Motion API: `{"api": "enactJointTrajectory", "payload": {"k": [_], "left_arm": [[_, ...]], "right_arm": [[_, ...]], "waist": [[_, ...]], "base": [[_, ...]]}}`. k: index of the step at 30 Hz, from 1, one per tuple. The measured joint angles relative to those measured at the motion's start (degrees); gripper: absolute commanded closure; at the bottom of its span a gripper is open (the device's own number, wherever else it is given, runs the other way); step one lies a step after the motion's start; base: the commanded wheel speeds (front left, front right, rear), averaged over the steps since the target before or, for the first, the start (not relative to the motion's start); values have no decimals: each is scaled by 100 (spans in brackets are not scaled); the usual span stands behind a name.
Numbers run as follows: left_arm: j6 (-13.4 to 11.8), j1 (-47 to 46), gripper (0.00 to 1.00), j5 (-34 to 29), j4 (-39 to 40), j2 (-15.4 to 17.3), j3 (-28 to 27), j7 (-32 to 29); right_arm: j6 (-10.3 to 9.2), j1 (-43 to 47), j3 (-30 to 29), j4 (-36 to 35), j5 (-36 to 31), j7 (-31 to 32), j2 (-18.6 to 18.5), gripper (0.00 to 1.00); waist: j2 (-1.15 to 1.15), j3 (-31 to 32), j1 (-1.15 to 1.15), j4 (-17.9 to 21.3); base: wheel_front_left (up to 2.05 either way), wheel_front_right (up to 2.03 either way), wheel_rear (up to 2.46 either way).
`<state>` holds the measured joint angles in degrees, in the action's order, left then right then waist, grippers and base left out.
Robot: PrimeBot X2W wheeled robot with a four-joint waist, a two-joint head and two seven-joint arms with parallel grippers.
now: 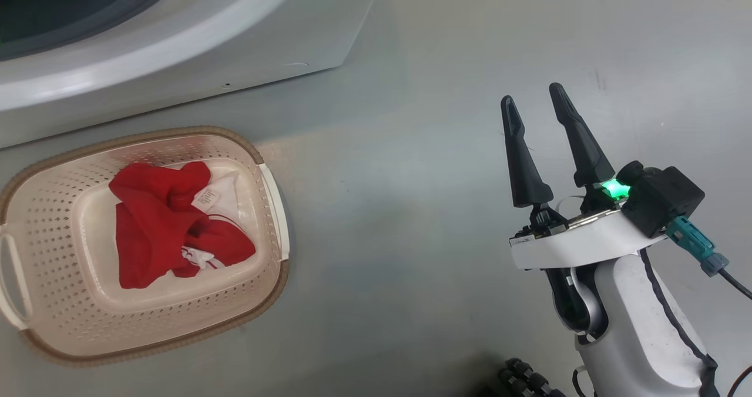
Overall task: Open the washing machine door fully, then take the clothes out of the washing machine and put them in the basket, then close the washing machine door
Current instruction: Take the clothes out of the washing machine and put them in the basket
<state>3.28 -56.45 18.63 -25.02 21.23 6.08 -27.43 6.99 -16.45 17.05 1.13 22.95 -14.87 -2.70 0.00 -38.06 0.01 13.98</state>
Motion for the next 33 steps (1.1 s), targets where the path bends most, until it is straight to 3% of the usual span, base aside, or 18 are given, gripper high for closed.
{"api": "enactJointTrajectory", "payload": {"k": [12, 16, 18, 19, 20, 21, 33], "left_arm": [[-3, -467, 0, -51, -487, 201, 15, -731], [-108, -630, 0, -57, -612, 234, -5, -938], [-151, -657, 27, -57, -683, 248, -21, -1070], [-155, -675, 52, -57, -700, 258, -20, -1084], [-155, -695, 69, -57, -712, 268, -18, -1092], [-155, -709, 100, -58, -717, 279, -14, -1121], [-120, -755, 100, -67, -639, 166, 112, -822]], "right_arm": [[-2, -191, 22, 11, 157, 0, 2, 0], [-4, -194, 16, 22, 165, 0, 3, 0], [-4, -204, 19, 23, 166, 0, 3, 0], [-4, -214, 20, 23, 166, 0, 3, 0], [-4, -228, 20, 23, 166, 0, 3, 0], [-4, -244, 20, 23, 166, 0, 3, 0], [-8, -332, -63, 57, 129, 0, 2, 0]], "waist": [[0, -300, 0, 256], [0, -344, 0, 255], [0, -354, -1, 252], [0, -359, 0, 249], [0, -364, -1, 246], [0, -368, 0, 242], [0, -377, -1, 131]], "base": [[0, 0, 0], [0, 0, 0], [0, 0, 0], [0, 0, 0], [0, 0, 0], [0, 0, 0], [0, 0, 0]]}}
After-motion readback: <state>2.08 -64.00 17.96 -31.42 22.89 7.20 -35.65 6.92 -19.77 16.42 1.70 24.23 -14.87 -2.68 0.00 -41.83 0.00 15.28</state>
